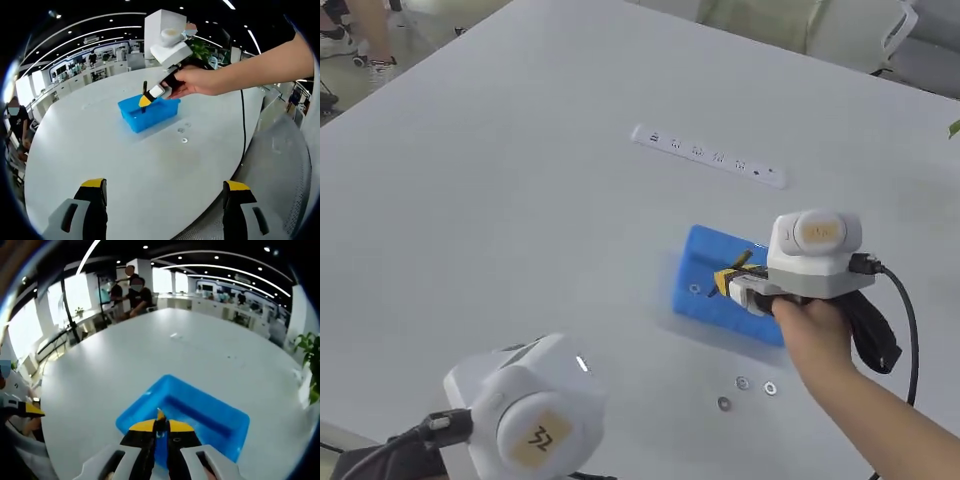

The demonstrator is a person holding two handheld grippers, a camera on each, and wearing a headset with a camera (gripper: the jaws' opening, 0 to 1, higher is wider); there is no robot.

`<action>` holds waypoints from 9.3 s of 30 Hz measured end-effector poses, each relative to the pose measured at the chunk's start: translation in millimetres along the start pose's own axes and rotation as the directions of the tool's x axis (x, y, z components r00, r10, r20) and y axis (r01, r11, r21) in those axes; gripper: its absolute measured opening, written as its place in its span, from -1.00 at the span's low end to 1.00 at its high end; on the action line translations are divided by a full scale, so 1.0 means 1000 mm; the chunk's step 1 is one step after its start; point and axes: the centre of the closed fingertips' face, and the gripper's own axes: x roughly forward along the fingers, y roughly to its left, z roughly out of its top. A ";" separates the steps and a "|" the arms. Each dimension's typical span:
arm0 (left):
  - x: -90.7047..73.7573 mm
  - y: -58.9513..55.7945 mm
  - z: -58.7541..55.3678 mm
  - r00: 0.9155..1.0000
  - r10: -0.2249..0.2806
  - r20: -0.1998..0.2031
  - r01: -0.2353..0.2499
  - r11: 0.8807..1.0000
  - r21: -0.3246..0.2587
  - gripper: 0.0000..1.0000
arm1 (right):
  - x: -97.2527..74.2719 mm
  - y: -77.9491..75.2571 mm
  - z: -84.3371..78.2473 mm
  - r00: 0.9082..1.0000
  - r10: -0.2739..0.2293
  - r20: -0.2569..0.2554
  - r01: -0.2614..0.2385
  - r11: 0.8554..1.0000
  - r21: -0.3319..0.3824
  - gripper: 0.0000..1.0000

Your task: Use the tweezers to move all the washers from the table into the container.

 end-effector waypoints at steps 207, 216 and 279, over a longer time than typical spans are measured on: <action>-0.010 0.002 0.009 0.999 0.055 0.002 -0.055 0.998 0.044 0.98 | -0.020 -0.016 -0.010 0.999 -0.047 -0.019 0.047 0.999 -0.006 -0.91; -0.010 0.000 0.009 0.998 0.056 0.006 -0.056 0.997 0.050 0.98 | -0.057 -0.017 0.025 0.992 -0.048 0.117 0.043 0.998 0.041 -0.91; -0.006 -0.006 0.005 0.999 0.041 -0.019 -0.040 0.997 0.072 0.98 | -0.073 0.014 -0.076 0.999 -0.005 -0.040 0.004 1.000 -0.015 -0.94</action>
